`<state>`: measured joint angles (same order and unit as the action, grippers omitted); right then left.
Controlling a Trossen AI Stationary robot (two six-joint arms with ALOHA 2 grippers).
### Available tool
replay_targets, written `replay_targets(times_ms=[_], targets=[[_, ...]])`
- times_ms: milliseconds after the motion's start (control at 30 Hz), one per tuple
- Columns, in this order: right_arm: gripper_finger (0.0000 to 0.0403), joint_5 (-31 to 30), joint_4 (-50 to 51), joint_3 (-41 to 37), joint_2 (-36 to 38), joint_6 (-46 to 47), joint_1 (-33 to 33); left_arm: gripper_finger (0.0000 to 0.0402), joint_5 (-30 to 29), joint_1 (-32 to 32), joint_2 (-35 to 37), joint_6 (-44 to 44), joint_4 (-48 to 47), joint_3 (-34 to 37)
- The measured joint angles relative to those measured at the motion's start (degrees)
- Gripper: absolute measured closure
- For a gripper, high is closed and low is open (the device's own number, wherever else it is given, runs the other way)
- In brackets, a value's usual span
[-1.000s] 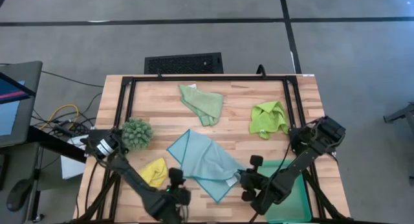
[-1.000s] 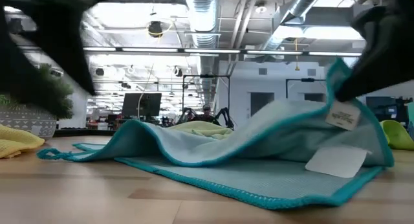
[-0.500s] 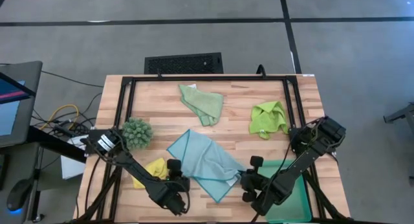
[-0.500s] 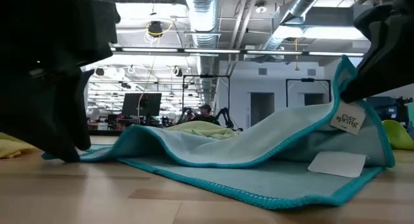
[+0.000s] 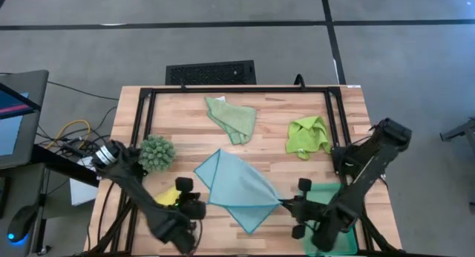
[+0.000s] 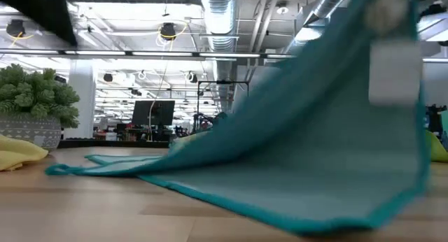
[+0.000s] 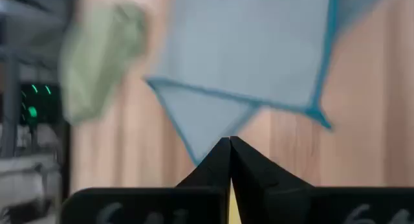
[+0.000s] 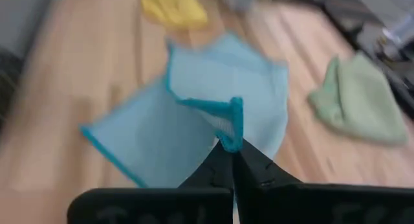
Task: Fold microfiber towels
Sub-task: Fold the blue microfiber cloth
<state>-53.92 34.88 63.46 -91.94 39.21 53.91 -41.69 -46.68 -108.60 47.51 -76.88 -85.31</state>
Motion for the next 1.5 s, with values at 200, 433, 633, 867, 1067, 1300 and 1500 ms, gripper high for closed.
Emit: replay_targets(times_ms=[200, 433, 633, 867, 1067, 1300, 1500], targets=[[0.0383, -1.8, -6.8, 0.1, 8.4, -8.0, 2.2, 0.0401, -9.7, -4.7, 2.8, 1.2, -0.4, -8.5], [0.0385, -1.7, -3.9, 0.1, 9.1, -8.6, 0.5, 0.0374, -8.7, -2.9, 0.1, -8.9, 15.1, -2.4], [0.0383, -1.2, 2.9, 0.0, 6.9, -1.7, -2.2, 0.0288, 5.4, 2.1, -0.4, -27.1, 49.4, 11.3], [0.0383, 0.1, 4.1, 0.0, 6.3, 0.3, -3.0, 0.0248, 15.6, 6.6, -0.4, -41.6, 71.0, 21.4], [0.0381, 0.0, 3.9, 0.0, 6.3, 0.3, -2.5, 0.0262, 20.5, 9.4, -3.1, -50.2, 81.7, 24.6], [0.0380, 0.0, 3.7, 0.0, 6.3, 0.4, -2.2, 0.0278, 22.4, 11.9, -8.1, -52.6, 82.0, 21.3], [0.0378, 0.1, 3.7, 0.0, 6.3, 0.4, -2.2, 0.0336, 22.3, 12.3, -8.6, -51.8, 76.9, 19.0]])
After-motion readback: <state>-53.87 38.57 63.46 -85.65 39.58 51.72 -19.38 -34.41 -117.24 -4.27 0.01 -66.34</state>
